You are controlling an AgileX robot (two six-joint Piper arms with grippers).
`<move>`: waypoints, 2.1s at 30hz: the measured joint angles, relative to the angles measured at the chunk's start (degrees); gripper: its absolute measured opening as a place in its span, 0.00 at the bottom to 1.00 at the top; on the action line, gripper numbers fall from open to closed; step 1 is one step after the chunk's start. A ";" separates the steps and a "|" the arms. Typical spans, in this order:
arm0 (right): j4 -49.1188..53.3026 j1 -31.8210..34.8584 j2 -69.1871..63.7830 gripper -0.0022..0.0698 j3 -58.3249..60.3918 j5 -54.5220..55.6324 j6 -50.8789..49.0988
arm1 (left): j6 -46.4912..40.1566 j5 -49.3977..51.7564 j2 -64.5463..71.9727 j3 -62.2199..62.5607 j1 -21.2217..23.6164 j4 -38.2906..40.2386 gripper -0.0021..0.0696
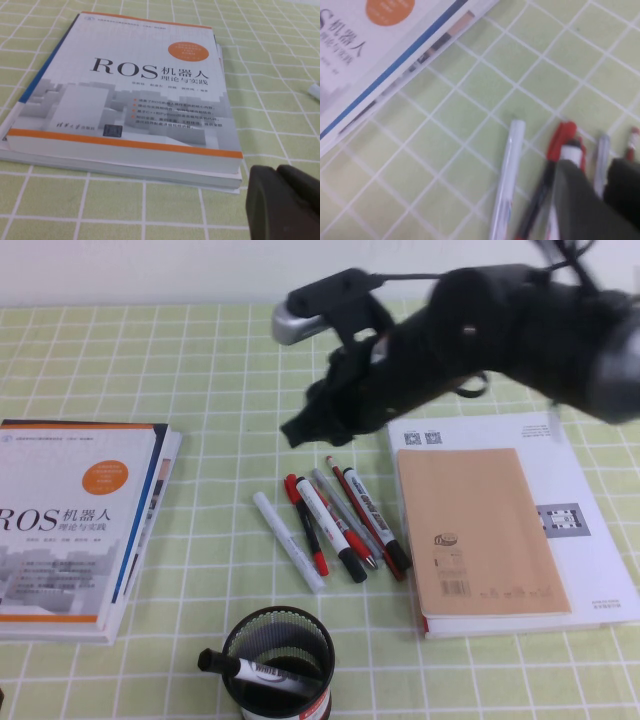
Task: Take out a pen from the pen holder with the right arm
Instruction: 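Take a marker out of the pen holder and lay it on the table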
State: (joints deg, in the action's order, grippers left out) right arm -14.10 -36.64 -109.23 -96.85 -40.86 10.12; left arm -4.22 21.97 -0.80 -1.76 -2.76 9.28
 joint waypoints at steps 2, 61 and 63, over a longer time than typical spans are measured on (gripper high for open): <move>0.25 0.00 6.00 0.08 6.50 1.28 0.00 | 0.00 0.00 0.00 0.00 0.00 0.00 0.02; 3.58 34.17 104.51 0.01 97.06 25.36 -4.27 | 0.00 0.00 0.00 0.00 0.00 0.00 0.02; 4.79 34.17 107.08 0.01 97.89 25.36 -4.27 | 0.00 0.00 0.00 0.00 0.00 0.00 0.02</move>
State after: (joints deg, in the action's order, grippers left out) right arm -9.31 -2.48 -2.15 1.05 -15.50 5.85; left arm -4.22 21.97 -0.80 -1.76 -2.76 9.28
